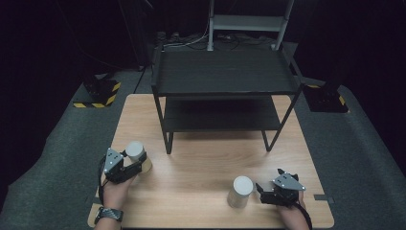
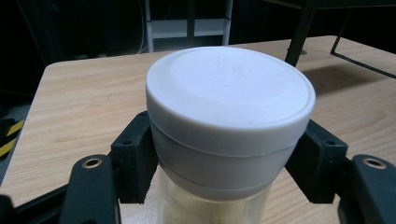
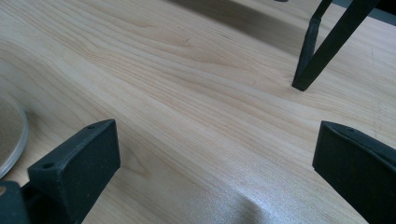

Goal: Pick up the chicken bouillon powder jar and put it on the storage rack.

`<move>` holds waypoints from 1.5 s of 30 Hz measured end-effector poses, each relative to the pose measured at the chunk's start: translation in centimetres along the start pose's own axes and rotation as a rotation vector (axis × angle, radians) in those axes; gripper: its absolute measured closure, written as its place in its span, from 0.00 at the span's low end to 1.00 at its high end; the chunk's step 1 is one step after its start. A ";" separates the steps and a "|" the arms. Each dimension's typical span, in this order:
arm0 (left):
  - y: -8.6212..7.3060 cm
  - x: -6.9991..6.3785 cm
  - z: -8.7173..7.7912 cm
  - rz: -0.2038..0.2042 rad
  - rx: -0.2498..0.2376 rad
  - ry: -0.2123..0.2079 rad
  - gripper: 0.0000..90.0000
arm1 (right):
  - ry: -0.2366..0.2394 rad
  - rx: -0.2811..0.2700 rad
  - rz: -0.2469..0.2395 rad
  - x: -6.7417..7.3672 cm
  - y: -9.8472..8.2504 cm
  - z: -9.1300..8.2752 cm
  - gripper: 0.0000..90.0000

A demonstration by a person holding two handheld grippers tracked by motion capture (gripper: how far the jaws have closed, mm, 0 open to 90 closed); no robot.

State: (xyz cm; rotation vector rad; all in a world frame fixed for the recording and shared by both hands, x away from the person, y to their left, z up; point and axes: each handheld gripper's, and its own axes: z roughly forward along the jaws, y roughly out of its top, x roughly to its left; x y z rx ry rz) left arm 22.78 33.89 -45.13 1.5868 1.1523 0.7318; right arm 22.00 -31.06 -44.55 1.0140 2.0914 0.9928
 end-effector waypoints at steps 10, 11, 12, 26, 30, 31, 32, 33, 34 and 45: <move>0.3 -0.2 -0.3 -0.014 0.007 0.019 0.38 | 0.001 0.001 -0.001 0.0 0.0 0.0 0.00; 0.3 -0.1 -0.4 -0.013 0.006 0.018 0.38 | 0.001 0.000 -0.002 0.0 0.0 0.0 0.00; 0.4 -0.1 -0.5 -0.014 0.003 0.015 0.38 | 0.001 -0.001 -0.002 0.0 0.0 0.0 0.00; 2.9 -1.2 -2.2 0.009 -0.085 -0.024 0.38 | 0.002 -0.001 -0.003 0.0 0.0 0.0 0.00; 4.0 -2.0 -2.7 0.026 -0.113 -0.040 0.38 | 0.001 -0.002 -0.004 0.0 0.0 0.0 0.00; 4.4 -2.2 -2.8 0.029 -0.119 -0.047 0.38 | 0.001 -0.003 -0.004 0.0 0.0 0.0 0.00; 4.8 -2.4 -2.9 0.033 -0.124 -0.051 0.38 | 0.001 -0.003 -0.004 0.0 0.0 0.0 0.00; 5.1 -2.6 -3.0 0.040 -0.127 -0.054 0.38 | 0.001 -0.003 -0.005 0.0 0.0 0.0 0.00; 5.1 -2.6 -3.0 0.040 -0.127 -0.054 0.38 | 0.001 -0.002 -0.004 0.0 0.0 0.0 0.00; 8.5 -4.7 -4.2 0.069 -0.185 -0.113 0.38 | 0.001 -0.003 -0.003 0.0 -0.1 0.0 0.00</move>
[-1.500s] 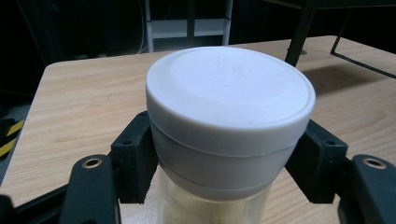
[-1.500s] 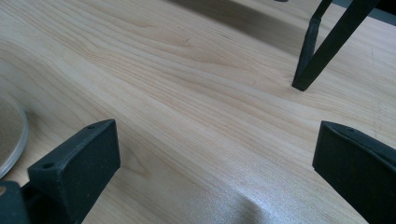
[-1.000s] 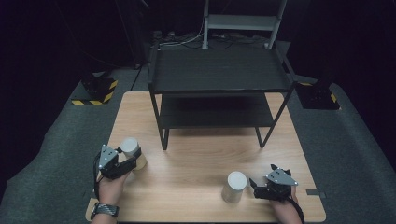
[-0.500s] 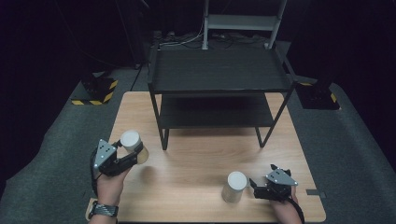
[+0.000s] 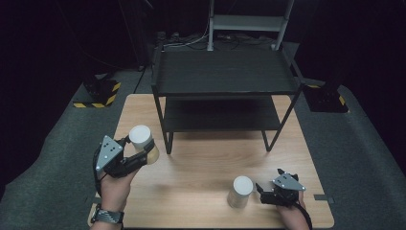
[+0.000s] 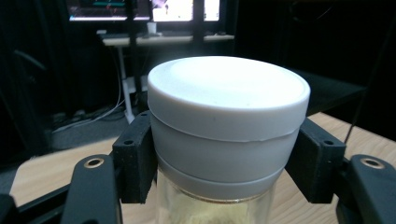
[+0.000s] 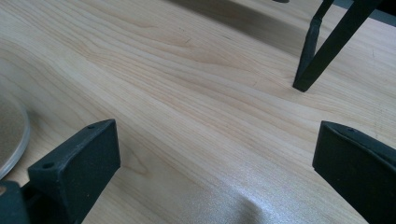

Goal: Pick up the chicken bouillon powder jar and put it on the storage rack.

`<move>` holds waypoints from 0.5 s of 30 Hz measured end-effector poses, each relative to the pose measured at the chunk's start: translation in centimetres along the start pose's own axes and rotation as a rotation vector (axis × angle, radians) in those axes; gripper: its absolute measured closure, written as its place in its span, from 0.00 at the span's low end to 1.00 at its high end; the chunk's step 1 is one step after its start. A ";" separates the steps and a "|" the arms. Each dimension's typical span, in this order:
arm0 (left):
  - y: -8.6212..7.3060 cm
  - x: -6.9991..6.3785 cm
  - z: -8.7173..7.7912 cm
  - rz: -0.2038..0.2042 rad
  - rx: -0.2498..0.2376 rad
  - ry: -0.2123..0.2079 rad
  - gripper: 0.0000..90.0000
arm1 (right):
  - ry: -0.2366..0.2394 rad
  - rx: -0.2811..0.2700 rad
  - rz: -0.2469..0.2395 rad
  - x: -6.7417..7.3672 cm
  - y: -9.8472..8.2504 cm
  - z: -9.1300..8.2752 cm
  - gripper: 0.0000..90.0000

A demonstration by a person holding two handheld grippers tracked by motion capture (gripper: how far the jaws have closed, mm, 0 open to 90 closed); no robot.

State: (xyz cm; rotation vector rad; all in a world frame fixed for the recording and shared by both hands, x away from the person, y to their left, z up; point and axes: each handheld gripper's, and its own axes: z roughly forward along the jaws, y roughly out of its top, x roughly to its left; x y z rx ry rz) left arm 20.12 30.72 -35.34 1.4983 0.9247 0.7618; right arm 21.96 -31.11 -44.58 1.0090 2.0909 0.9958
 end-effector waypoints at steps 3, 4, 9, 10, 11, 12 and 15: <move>0.9 -0.4 0.0 0.005 -0.016 -0.019 0.38 | 0.000 -0.001 0.001 0.0 0.0 0.0 0.00; 1.2 -0.6 0.0 0.010 -0.019 -0.024 0.38 | 0.001 -0.001 0.001 0.0 0.0 0.0 0.00; 2.6 -1.0 0.3 0.020 -0.042 -0.049 0.38 | 0.001 -0.002 0.001 0.0 0.0 0.0 0.00; 3.0 -1.1 0.3 0.020 -0.049 -0.054 0.38 | 0.001 -0.002 0.001 0.0 0.0 0.0 0.00; 3.2 -1.1 0.4 0.020 -0.051 -0.056 0.38 | 0.001 -0.003 0.001 0.0 0.0 0.0 0.00; 3.3 -1.1 0.4 0.018 -0.053 -0.059 0.38 | 0.001 -0.003 0.001 0.0 -0.1 0.0 0.00; 4.0 -1.2 0.6 0.013 -0.061 -0.069 0.38 | 0.002 -0.004 0.002 0.0 -0.1 0.0 0.00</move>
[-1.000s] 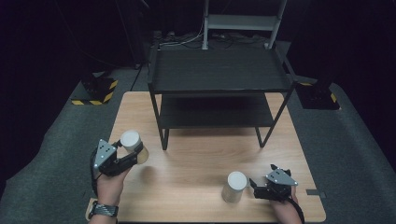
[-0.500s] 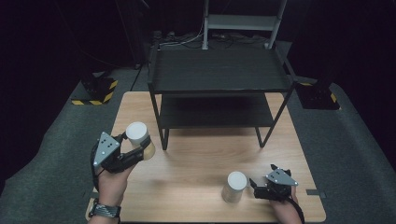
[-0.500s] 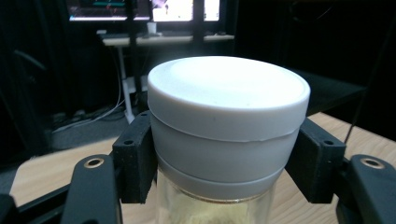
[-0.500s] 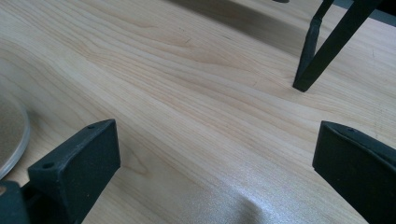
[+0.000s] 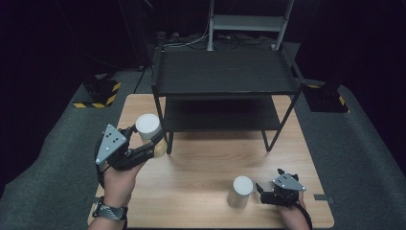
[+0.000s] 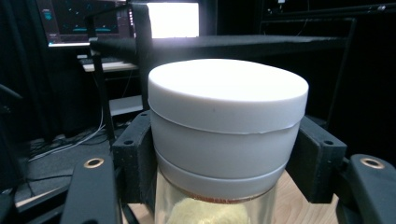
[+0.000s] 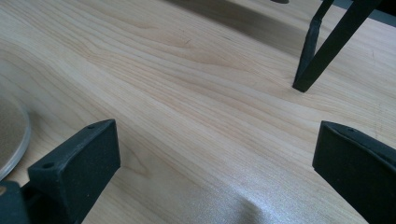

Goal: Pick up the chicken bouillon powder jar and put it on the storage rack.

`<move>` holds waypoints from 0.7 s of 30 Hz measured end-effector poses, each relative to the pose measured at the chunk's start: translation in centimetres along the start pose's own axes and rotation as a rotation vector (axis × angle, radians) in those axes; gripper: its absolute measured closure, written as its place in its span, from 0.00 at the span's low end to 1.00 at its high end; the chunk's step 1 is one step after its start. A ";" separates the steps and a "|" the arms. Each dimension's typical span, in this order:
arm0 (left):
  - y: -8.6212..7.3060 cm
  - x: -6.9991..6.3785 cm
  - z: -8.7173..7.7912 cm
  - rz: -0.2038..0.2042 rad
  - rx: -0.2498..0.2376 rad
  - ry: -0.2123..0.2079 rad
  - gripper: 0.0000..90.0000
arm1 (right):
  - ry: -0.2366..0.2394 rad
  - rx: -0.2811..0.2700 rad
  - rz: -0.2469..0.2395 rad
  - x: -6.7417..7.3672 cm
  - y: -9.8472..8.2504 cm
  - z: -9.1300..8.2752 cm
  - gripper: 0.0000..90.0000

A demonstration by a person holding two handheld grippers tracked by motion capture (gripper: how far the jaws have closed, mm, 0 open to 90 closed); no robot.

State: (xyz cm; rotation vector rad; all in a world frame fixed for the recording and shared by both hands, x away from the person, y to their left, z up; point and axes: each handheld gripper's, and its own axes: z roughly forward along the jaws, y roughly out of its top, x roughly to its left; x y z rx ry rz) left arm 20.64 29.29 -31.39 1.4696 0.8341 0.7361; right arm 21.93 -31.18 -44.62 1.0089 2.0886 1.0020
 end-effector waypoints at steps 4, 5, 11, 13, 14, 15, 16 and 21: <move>1.0 0.1 0.5 -0.009 -0.010 -0.017 0.38 | 0.001 0.001 -0.001 0.0 0.0 0.0 0.00; 1.2 0.0 0.6 -0.012 -0.010 -0.019 0.38 | 0.002 0.001 0.000 0.0 0.0 0.0 0.00; 2.9 0.0 1.2 -0.009 -0.028 -0.031 0.38 | 0.005 0.000 0.000 -0.1 0.0 0.0 0.00; 3.5 0.0 1.4 -0.014 -0.032 -0.038 0.38 | 0.005 0.000 0.000 -0.1 0.0 0.0 0.00; 3.8 0.0 1.6 -0.009 -0.033 -0.039 0.38 | 0.006 0.001 0.000 -0.1 0.0 0.0 0.00; 4.0 0.0 1.7 -0.005 -0.033 -0.039 0.38 | 0.006 0.001 -0.001 -0.1 0.0 0.0 0.00; 4.3 0.0 1.8 -0.006 -0.036 -0.040 0.38 | 0.006 0.001 -0.001 -0.1 0.0 0.0 0.00; 5.5 0.0 2.6 -0.012 -0.047 -0.046 0.38 | 0.008 0.000 -0.003 -0.1 0.0 0.0 0.00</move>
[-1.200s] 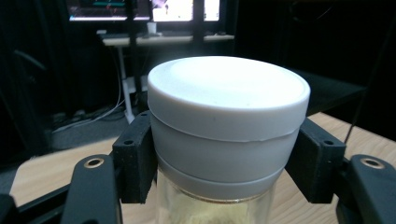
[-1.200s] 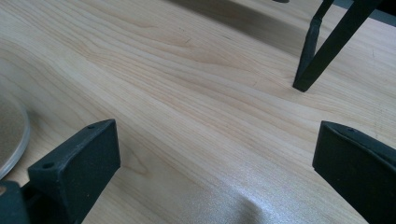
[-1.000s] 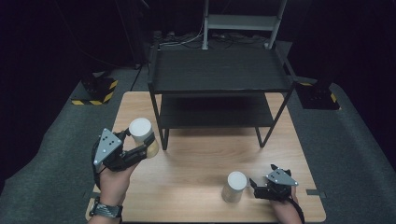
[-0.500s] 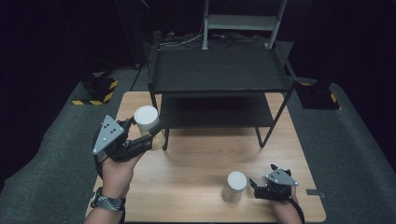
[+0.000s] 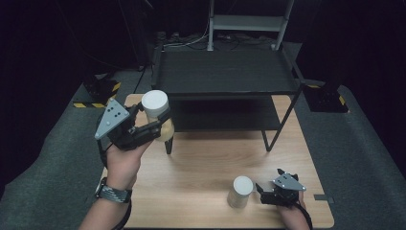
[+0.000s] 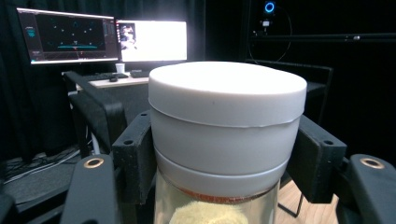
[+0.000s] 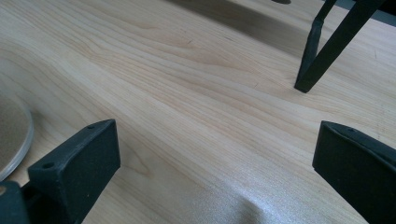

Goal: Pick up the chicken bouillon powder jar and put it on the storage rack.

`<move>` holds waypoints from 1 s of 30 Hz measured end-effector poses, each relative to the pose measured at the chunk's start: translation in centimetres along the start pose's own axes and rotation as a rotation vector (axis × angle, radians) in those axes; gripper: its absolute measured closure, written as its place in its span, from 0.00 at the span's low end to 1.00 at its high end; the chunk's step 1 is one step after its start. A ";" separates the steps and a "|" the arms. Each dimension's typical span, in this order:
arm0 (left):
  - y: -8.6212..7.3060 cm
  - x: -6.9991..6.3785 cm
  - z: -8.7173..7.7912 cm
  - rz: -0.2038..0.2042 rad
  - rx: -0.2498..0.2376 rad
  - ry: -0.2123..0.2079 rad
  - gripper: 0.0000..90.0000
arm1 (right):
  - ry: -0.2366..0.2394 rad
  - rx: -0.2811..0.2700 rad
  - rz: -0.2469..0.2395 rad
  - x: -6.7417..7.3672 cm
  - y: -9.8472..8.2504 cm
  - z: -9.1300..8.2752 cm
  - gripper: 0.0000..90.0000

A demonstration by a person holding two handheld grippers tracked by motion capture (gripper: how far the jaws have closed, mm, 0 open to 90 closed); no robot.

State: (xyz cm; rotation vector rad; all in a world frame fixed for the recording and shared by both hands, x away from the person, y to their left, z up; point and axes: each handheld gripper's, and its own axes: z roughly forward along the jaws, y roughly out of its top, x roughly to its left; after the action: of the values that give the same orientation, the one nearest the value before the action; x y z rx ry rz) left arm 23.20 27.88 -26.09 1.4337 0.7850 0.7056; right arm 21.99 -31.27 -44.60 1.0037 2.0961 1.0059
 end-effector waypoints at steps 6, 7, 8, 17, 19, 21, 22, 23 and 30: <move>1.3 -0.1 0.9 0.001 -0.013 -0.003 0.38 | 0.003 -0.001 0.000 -0.1 0.0 0.0 0.00; 1.5 -0.1 1.1 -0.001 -0.015 -0.002 0.38 | 0.003 -0.001 0.000 -0.1 0.0 0.0 0.00; 1.7 -0.2 1.3 0.001 -0.016 -0.001 0.38 | 0.003 -0.001 0.000 -0.1 0.0 0.0 0.00; 3.1 -0.2 2.9 -0.005 -0.041 -0.008 0.38 | 0.004 -0.004 0.004 -0.1 -0.1 0.0 0.00; 3.6 -0.2 3.3 -0.003 -0.042 -0.007 0.38 | 0.004 -0.004 0.006 -0.1 -0.1 0.0 0.00; 3.9 -0.3 3.6 0.003 -0.045 -0.004 0.38 | 0.005 -0.005 0.006 -0.1 -0.1 0.0 0.00; 4.1 -0.4 3.8 0.007 -0.046 -0.002 0.38 | 0.005 -0.005 0.006 -0.1 -0.1 0.0 0.00; 4.3 -0.4 4.0 0.013 -0.048 -0.002 0.38 | 0.006 -0.006 0.007 -0.2 -0.1 0.0 0.00; 5.2 -0.6 5.0 0.006 -0.066 -0.002 0.38 | 0.009 -0.008 0.011 -0.3 -0.2 -0.1 0.00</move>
State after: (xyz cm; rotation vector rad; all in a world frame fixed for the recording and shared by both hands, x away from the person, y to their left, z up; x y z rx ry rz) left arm 27.16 24.58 -20.95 1.3775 0.7499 0.7277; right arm 22.01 -31.57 -44.64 1.0093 2.0940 1.0256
